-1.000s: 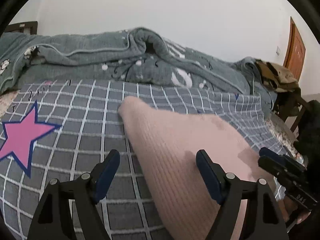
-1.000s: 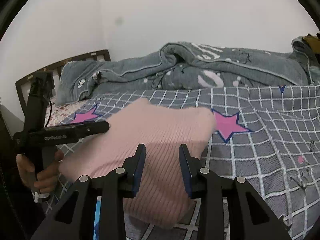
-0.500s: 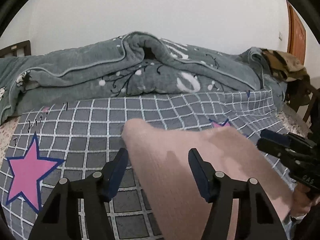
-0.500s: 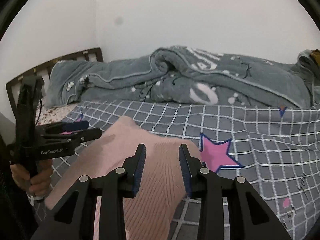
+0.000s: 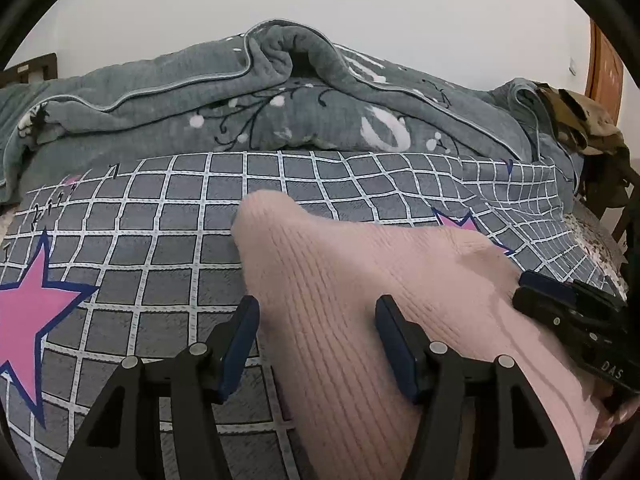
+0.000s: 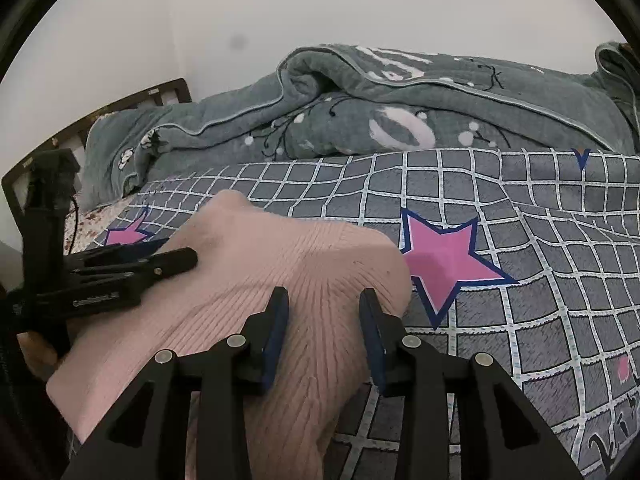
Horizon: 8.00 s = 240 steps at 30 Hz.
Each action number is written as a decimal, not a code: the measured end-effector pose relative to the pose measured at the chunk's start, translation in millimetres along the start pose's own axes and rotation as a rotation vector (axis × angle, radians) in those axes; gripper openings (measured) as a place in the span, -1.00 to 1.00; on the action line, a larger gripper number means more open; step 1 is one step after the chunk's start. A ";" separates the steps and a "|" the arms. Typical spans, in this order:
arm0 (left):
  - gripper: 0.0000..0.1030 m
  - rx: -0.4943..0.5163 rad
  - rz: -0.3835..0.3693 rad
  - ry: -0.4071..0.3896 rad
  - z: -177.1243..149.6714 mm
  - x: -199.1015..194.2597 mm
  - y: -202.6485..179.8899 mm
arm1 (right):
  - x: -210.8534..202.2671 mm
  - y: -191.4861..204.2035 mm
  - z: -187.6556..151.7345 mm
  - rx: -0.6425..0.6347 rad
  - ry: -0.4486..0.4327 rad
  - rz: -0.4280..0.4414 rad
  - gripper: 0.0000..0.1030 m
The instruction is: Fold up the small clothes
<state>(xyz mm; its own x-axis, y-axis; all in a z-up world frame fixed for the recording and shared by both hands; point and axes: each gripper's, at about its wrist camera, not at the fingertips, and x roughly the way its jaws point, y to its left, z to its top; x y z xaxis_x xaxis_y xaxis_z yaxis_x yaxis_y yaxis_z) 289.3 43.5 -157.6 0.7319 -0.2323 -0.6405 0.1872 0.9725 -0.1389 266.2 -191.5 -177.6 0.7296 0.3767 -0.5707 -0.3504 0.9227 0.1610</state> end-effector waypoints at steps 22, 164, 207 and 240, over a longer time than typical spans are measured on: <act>0.19 -0.007 0.006 0.010 -4.7 0.2 -2.4 | -1.5 3.7 -1.2 -0.009 -0.009 -0.041 -0.05; 0.39 0.014 0.038 0.028 -127.6 -151.7 -62.0 | -138.2 42.1 -96.0 0.066 0.044 -0.148 -0.16; 0.72 -0.005 0.166 -0.130 -107.7 -332.8 -120.1 | -331.9 100.7 -72.6 0.058 -0.092 -0.277 0.97; 0.72 -0.037 0.198 -0.146 -104.9 -340.8 -111.6 | -331.8 111.2 -74.0 0.063 -0.085 -0.276 0.97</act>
<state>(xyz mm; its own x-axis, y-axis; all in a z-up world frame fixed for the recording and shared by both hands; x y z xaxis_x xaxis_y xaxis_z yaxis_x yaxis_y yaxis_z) -49.8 16.0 -2.9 0.8393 -0.0344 -0.5426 0.0082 0.9987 -0.0506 -58.3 -220.0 -30.0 0.8396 0.1142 -0.5310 -0.0971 0.9935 0.0602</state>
